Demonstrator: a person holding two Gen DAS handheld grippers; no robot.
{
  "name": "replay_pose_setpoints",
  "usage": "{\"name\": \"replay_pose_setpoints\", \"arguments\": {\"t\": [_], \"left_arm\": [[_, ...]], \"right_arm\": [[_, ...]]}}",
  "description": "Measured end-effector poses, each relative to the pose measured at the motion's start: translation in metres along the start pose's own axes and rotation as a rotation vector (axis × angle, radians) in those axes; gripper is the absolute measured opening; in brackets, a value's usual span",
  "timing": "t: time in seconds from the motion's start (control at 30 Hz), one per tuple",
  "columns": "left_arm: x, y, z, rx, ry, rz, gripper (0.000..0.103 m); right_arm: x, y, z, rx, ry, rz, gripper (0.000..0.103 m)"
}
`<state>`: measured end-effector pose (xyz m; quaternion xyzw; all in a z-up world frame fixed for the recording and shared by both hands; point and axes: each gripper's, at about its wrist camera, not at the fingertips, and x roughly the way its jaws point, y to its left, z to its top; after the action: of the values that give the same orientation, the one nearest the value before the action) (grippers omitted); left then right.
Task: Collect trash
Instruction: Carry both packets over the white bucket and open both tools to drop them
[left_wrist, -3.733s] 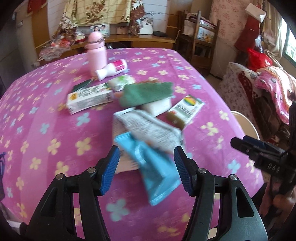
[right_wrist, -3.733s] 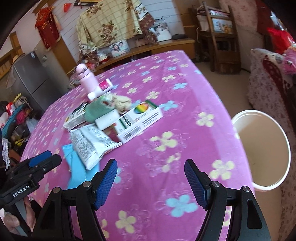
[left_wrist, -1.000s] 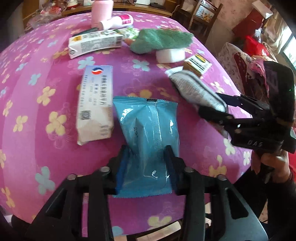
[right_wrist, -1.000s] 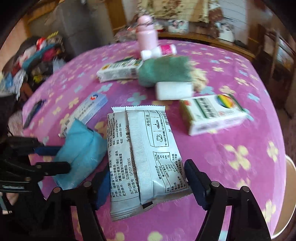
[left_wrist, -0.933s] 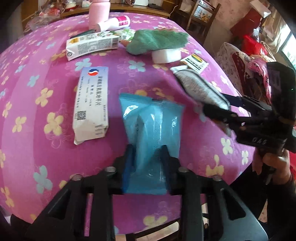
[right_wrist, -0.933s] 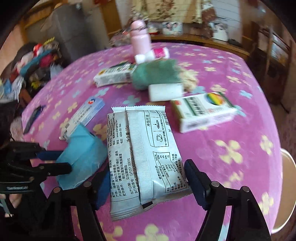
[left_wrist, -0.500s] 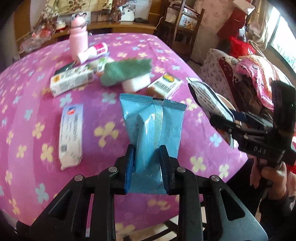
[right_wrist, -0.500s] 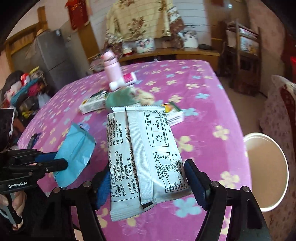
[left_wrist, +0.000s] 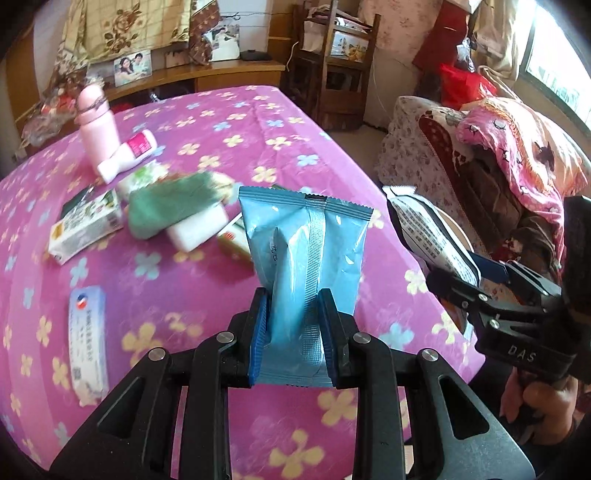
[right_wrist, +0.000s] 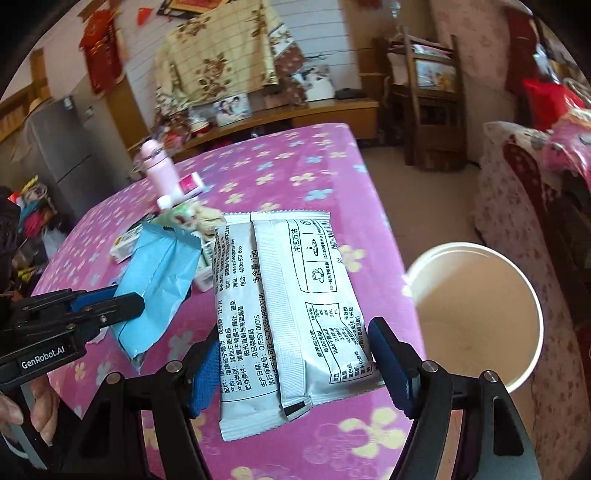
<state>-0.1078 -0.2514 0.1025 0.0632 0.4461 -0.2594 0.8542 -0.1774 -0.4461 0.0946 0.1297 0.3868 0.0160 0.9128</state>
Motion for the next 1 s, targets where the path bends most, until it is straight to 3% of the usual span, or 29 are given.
{"name": "replay_pose_setpoints", "arguments": {"t": [0.47, 1.0], "left_arm": [[0.038, -0.067, 0.026, 0.093, -0.004, -0.024, 0.025], [0.096, -0.133, 0.051, 0.125, 0.058, -0.116, 0.025]], "right_arm": [[-0.01, -0.071, -0.007, 0.14, -0.003, -0.095, 0.073], [-0.008, -0.15, -0.011, 0.312, 0.027, -0.183, 0.074]]}}
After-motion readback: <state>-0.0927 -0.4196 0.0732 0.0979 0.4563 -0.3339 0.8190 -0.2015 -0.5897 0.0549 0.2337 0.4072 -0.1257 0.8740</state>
